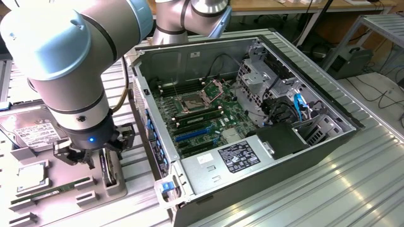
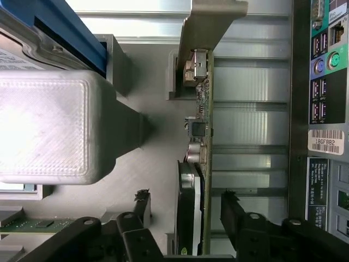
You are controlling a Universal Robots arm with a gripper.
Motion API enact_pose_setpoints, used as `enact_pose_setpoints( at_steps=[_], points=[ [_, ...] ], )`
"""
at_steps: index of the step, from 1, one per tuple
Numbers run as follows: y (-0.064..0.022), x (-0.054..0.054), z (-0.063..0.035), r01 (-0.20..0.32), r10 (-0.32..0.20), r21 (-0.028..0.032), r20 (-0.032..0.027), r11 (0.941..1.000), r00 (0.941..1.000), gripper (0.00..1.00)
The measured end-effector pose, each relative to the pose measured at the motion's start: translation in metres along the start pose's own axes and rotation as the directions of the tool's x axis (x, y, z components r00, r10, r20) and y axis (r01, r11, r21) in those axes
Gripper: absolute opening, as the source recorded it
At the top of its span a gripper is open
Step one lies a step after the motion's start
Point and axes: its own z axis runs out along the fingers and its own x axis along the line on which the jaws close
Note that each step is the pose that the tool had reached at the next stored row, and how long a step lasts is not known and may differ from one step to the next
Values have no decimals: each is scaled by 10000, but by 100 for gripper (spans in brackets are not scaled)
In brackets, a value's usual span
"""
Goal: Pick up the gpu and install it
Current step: 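Pick up the gpu and move the gpu toward the slot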
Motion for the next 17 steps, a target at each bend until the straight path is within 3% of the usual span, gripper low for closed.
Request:
enact_pose_setpoints(
  at_steps=[3, 5, 6, 17],
  points=[
    [0, 0, 1, 0, 0, 0, 0, 10000, 10000, 52],
    [0, 0, 2, 0, 0, -1, 0, 10000, 10000, 52],
    [0, 0, 3, 0, 0, -1, 0, 10000, 10000, 45],
    [42, 0, 22, 1, -1, -1, 0, 10000, 10000, 45]
  ],
)
